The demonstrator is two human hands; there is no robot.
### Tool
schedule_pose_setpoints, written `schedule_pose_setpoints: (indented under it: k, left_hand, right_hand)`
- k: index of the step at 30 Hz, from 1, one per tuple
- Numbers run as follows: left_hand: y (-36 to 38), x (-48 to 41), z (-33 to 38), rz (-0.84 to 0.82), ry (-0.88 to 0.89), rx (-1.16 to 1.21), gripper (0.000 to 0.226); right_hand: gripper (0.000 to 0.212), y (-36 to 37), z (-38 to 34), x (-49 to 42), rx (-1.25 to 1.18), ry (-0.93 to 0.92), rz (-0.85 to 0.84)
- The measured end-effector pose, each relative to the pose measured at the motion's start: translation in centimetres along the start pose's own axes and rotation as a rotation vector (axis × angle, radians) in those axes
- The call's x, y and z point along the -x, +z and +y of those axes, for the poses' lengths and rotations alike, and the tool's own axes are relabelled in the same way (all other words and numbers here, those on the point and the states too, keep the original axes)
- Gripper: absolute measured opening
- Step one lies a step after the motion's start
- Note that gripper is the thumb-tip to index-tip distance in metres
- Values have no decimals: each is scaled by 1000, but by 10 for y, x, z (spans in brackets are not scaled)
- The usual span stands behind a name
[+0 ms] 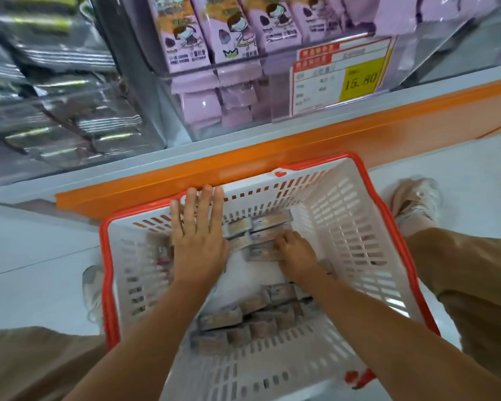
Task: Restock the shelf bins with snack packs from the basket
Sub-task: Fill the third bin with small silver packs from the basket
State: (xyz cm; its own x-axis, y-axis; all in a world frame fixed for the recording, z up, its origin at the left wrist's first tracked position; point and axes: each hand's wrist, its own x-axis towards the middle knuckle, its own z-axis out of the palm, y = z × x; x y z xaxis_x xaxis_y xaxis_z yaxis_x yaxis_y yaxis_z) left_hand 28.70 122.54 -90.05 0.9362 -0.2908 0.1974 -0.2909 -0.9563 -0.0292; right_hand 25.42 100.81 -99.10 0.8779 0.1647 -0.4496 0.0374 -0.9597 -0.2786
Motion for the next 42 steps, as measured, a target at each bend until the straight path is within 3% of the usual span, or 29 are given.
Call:
schedule_pose_setpoints:
  k: [6,13,16,20,28,33,37,42]
  left_hand:
    - [-5,-1,-1,-61,-6,39,78]
    - [-41,-6,13,-187,-70,155,94]
    - [-62,-9,25,-254,15,248,75]
    - [-97,-17,55,-386,91,572,55]
    - [-170,-27,92,-346,-84,1116,21]
    - [-204,-38,113,-230,-146,1286,15]
    - [-222,-52,129,-182,-77,1281,16]
    - [-226,-82,123,288,90,607,48]
  right_hand:
    - [32,-8,9,12,-144,0,64]
    - [34,-81,4,44,-483,18,191]
    - [38,-115,-5,64,-582,-40,292]
    - [44,-162,-18,96,-722,-99,367]
    - [56,-228,-25,154,-958,-278,557]
    - [52,-238,-17,176,-871,-277,540]
    - [35,-263,-7,185,-871,-280,659]
    - [22,-330,24,182,-706,-192,899]
